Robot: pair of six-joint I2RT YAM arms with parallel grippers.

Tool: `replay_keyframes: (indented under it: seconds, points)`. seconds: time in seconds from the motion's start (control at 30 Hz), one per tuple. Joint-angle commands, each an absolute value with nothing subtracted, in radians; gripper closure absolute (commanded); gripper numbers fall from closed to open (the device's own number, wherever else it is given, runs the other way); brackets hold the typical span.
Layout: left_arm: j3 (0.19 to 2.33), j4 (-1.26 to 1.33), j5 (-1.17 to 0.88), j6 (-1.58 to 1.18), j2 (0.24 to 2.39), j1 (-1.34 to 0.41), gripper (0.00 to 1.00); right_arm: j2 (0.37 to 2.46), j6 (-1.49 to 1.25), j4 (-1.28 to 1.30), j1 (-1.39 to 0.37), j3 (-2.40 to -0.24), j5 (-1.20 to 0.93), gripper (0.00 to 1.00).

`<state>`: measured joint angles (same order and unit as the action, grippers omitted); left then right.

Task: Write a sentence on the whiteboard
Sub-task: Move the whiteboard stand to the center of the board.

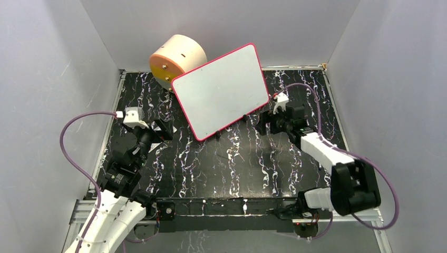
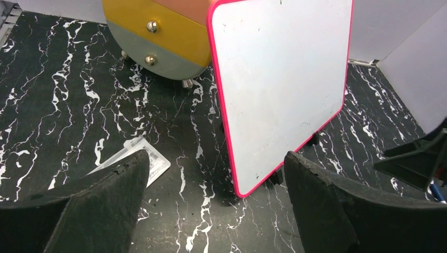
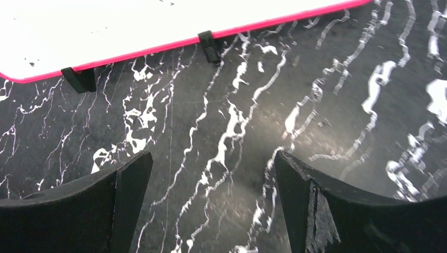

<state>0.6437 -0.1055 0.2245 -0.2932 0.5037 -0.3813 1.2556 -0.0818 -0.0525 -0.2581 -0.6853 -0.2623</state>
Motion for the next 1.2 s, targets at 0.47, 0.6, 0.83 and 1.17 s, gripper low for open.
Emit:
replay_keyframes:
  seconds: [0.47, 0.6, 0.83, 1.17]
  points:
    - [0.66, -0.103, 0.249, -0.24, 0.53, -0.373, 0.05, 1.78, -0.002, -0.278, -0.45, -0.999, -0.039, 0.42]
    - [0.654, -0.1, 0.251, -0.236, 0.52, -0.373, 0.05, 1.829, -0.002, -0.294, -0.468, -1.019, -0.01, 0.49]
    - [0.651, -0.096, 0.246, -0.233, 0.522, -0.373, 0.05, 1.88, 0.037, -0.351, -0.507, -1.023, 0.044, 0.57]
    - [0.65, -0.092, 0.237, -0.23, 0.53, -0.373, 0.05, 1.897, 0.062, -0.393, -0.531, -0.996, 0.08, 0.84]
